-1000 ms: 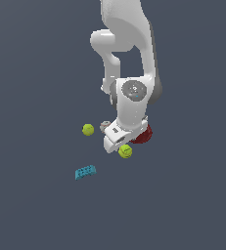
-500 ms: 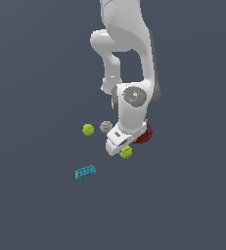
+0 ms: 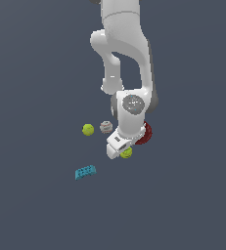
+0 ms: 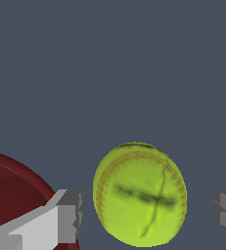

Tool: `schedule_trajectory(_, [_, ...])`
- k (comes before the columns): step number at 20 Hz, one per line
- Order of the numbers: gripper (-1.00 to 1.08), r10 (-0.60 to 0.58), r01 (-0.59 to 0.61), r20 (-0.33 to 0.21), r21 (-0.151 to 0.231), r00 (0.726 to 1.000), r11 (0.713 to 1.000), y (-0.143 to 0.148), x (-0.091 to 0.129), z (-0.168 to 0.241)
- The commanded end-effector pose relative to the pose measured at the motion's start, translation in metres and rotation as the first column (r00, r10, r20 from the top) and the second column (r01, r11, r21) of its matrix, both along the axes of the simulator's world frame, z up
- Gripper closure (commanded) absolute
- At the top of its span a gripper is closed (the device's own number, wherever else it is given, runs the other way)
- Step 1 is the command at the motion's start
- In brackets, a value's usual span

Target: Pick up a designated object from a clutter of objects.

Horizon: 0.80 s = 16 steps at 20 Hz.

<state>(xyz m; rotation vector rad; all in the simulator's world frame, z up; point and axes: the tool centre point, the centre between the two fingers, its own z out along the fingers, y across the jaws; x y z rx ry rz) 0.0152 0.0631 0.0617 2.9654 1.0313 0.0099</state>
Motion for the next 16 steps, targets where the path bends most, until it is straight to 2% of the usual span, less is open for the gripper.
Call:
schedule_trajectory(1, [-0.92,0.002,-0.002,-0.007,0.0,1.0,1.0,0.0005,-0.0027,-0.0133])
schedule_trajectory(6, [-0.92,0.003,-0.003,-0.007,0.0,1.0,1.0,0.0005,-0.002,-0.0204])
schedule_trajectory(7, [1.08,0.003,-0.003,-0.007,0.0,1.0,1.0,0.0005,-0.002,-0.0204])
schedule_trajectory(16, [1.08,0.003,-0.003,-0.007,0.0,1.0,1.0,0.0005,-0.002,-0.0204])
